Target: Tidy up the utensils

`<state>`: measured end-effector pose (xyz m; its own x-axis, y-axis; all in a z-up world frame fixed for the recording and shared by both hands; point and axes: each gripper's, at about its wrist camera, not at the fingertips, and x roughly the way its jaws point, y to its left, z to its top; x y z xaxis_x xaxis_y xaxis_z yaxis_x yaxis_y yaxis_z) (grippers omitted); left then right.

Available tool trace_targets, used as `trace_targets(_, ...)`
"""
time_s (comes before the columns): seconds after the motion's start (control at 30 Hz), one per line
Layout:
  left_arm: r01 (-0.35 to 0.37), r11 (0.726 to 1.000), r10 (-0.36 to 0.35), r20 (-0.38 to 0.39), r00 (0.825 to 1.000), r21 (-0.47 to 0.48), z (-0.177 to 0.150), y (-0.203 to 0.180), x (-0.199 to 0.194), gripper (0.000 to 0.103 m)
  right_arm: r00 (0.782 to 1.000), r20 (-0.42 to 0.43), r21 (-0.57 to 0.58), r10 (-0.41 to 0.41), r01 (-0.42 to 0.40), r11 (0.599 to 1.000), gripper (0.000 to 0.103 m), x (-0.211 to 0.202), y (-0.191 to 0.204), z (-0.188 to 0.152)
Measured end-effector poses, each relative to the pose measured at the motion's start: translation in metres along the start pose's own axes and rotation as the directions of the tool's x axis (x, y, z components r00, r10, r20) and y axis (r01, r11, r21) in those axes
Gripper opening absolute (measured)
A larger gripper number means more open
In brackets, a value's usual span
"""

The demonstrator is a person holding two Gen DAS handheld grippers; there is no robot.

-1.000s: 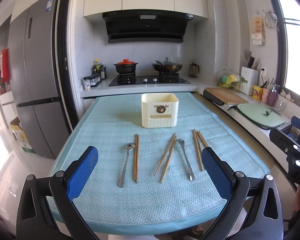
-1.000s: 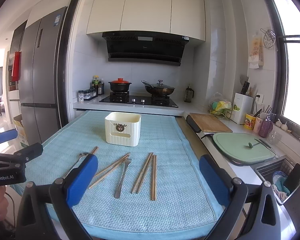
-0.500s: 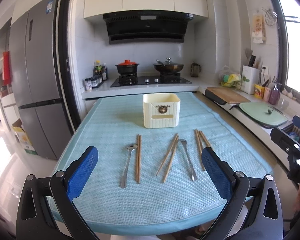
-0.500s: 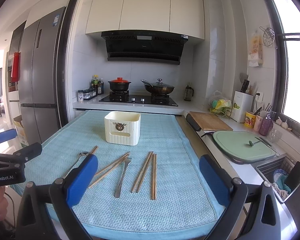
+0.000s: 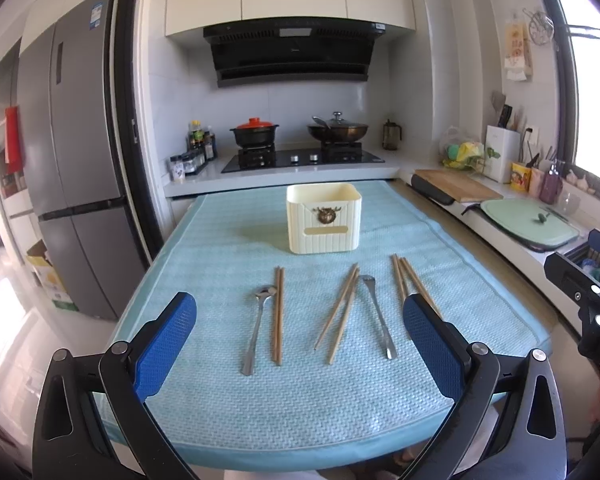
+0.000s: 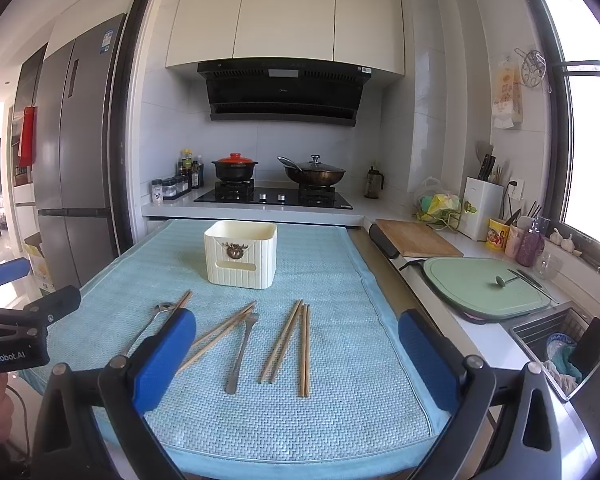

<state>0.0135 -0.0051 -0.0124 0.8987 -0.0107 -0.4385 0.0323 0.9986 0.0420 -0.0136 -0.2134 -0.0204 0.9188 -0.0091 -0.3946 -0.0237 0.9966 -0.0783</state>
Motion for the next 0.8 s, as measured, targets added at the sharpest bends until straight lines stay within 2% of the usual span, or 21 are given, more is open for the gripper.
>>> trace_targets(0.17, 0.023, 1.000, -0.023, -0.015, 1.000, -0.009, 0.001, 0.001, 0.002, 0.103, 1.000, -0.002, 0.004, -0.002, 0.002, 1.000, 0.103, 0.000, -0.001, 0.000)
trace_targets(0.57, 0.012, 0.996, -0.016, -0.037, 0.999, -0.086, 0.001, 0.014, 0.004, 0.103, 1.000, -0.012, 0.003, -0.003, 0.003, 1.000, 0.103, 0.005, -0.003, -0.001)
trace_targets(0.73, -0.006, 0.997, 0.000, -0.080, 0.997, -0.079, -0.001, 0.015, 0.012, 0.103, 1.000, -0.017, 0.002, 0.001, -0.001, 1.000, 0.103, 0.008, -0.002, -0.002)
trace_targets(0.8, 0.016, 0.997, -0.023, -0.097, 0.995, -0.077, -0.002, 0.015, 0.015, 0.103, 1.000, -0.020, 0.000, 0.001, -0.001, 1.000, 0.103, 0.010, -0.003, -0.002)
